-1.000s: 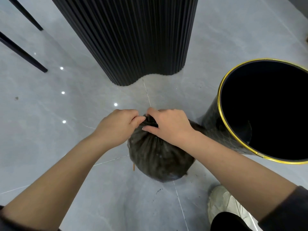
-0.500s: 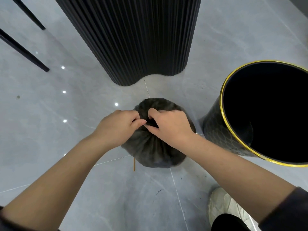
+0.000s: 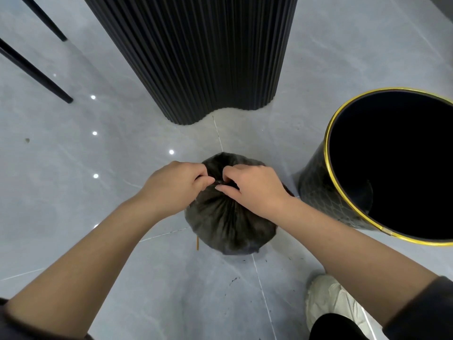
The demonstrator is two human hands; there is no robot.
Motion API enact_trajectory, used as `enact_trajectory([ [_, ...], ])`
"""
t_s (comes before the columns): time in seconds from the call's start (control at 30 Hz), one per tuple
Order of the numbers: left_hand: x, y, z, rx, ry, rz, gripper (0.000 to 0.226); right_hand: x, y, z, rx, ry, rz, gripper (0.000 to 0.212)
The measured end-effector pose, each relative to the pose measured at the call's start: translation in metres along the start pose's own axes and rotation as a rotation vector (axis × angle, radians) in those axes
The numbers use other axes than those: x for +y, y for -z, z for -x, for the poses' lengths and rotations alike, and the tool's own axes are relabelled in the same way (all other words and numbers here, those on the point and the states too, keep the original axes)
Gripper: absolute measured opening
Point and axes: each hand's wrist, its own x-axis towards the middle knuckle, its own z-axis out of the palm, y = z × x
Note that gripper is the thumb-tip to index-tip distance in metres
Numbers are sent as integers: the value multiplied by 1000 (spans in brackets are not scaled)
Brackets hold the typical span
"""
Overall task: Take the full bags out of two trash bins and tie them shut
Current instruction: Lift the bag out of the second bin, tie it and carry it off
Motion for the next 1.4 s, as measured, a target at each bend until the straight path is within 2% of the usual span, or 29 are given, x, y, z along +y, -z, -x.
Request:
enact_trajectory([
  [0.13, 2, 0, 0, 34, 12, 8, 29, -1, 1, -3, -14, -18, 51, 29],
  [0.3, 3, -2, 1, 20, -2, 31, 33, 2, -6, -1, 86, 35, 129, 30],
  [0.47, 5, -3, 0, 4, 33, 199, 26, -1, -4, -2, 95, -45, 59, 31],
  [0.6, 6, 0, 0, 20, 36, 98, 21, -2, -4, 0, 96, -27, 81, 23],
  [0.77, 6, 4, 3, 12, 10, 15, 29, 2, -5, 0, 135, 36, 109, 24],
  [0.97, 10, 6, 4, -23, -5, -5, 33, 1, 3, 2, 138, -12, 90, 28],
  [1.1, 11, 5, 5, 36, 2, -14, 31, 0, 1, 5, 111, -21, 76, 29],
  [1.27, 11, 1, 6, 52, 0, 35, 27, 8, 4, 7, -64, 149, -60, 33],
  [1.4, 12, 1, 8, 26, 2, -10, 30, 8, 7, 10, -96, 67, -97, 25],
])
